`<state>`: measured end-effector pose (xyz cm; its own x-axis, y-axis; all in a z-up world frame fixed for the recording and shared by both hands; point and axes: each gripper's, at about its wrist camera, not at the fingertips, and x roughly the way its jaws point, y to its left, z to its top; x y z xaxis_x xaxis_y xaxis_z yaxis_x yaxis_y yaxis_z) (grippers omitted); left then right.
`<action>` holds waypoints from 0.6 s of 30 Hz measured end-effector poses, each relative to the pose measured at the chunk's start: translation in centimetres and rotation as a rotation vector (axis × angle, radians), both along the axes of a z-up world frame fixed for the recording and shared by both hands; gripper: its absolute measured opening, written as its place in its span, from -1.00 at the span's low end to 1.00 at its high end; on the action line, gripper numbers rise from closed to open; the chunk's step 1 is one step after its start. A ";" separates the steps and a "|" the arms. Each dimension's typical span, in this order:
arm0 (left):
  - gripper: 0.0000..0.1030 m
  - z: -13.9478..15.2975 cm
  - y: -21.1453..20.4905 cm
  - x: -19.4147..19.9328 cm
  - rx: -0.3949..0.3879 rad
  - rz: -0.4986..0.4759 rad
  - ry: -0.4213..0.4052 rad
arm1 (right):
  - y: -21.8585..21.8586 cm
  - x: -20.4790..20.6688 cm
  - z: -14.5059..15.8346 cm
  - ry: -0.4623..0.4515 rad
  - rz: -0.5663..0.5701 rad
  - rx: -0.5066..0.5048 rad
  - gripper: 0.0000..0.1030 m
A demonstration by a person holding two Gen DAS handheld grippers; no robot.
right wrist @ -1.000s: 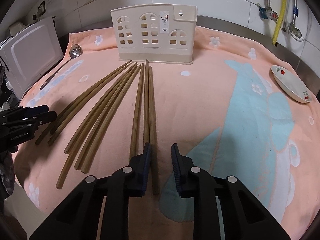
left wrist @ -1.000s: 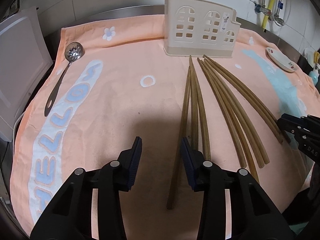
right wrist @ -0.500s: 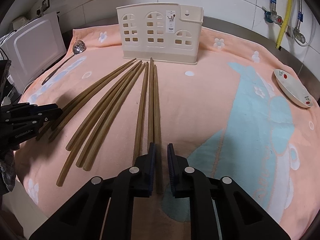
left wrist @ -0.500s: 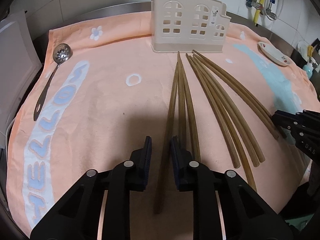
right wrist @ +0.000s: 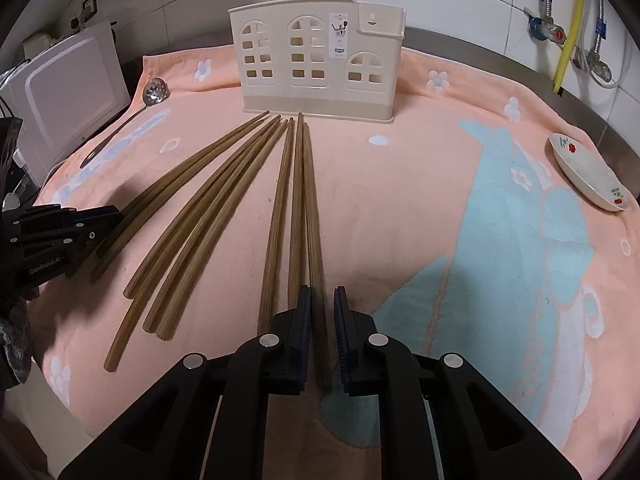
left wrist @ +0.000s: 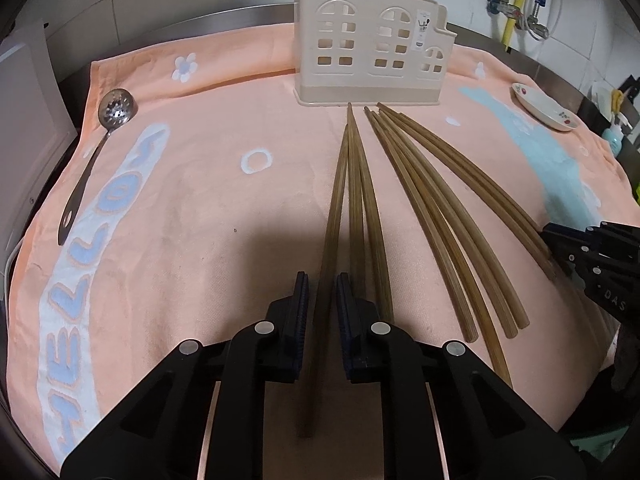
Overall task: Organize utensils
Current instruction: 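Lift the chopstick with the right tool and carry it over the caddy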
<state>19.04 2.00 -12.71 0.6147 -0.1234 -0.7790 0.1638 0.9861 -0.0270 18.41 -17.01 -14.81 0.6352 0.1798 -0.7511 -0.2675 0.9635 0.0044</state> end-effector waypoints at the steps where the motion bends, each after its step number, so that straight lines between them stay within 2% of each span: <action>1: -0.73 0.0 -0.1 0.0 0.002 0.003 -0.003 | 0.0 0.0 0.0 -0.003 -0.001 -0.001 -0.77; 5: -0.75 -0.1 -0.1 0.1 -0.002 0.005 -0.007 | 0.1 -0.2 0.0 -0.011 -0.003 0.000 -0.81; 6: -0.83 0.0 0.0 0.1 -0.004 0.007 -0.007 | 0.1 -0.3 0.1 -0.012 -0.003 0.005 -0.86; 11: -0.85 0.6 0.4 0.0 -0.019 0.009 -0.016 | 0.1 -0.7 1.5 -0.044 0.004 0.018 -0.86; 18: -0.89 3.0 0.8 -0.7 -0.028 -0.005 -0.069 | 0.1 -1.3 5.8 -0.141 0.027 0.054 -0.87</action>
<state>18.38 2.78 -9.69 0.6660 -0.1483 -0.7311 0.1715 0.9842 -0.0434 17.11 -16.90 -9.04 0.7281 0.2361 -0.6435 -0.2950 0.9553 0.0167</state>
